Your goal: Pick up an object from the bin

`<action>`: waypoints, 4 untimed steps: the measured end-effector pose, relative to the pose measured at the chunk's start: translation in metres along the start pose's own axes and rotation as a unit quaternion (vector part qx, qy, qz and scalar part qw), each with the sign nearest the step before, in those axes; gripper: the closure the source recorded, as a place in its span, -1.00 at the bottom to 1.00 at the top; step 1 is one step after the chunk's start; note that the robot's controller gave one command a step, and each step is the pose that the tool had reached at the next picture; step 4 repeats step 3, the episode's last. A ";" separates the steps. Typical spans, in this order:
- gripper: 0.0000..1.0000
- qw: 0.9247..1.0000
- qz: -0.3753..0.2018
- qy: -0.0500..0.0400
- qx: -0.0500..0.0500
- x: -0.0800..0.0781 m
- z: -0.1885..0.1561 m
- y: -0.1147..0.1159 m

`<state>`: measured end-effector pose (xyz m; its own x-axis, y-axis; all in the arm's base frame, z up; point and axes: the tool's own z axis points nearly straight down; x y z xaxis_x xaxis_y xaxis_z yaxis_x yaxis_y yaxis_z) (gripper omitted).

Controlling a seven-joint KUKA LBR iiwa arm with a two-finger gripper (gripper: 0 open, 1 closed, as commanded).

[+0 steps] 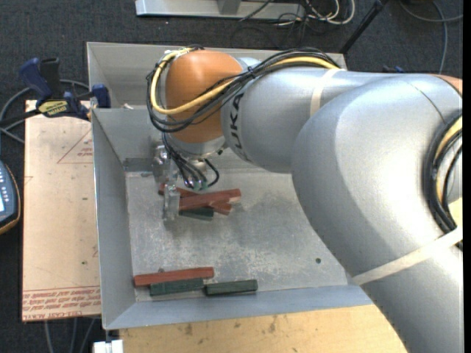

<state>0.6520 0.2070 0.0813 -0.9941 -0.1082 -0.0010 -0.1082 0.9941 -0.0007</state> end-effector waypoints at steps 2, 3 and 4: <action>1.00 1.000 0.026 0.000 -0.001 0.029 0.001 -0.061; 1.00 0.995 0.101 -0.004 -0.001 0.059 -0.146 -0.093; 1.00 0.995 0.101 -0.004 -0.001 0.059 -0.146 -0.093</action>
Offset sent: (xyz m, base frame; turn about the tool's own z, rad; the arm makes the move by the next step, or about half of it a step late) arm -0.0228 -0.0638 -0.0012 0.0505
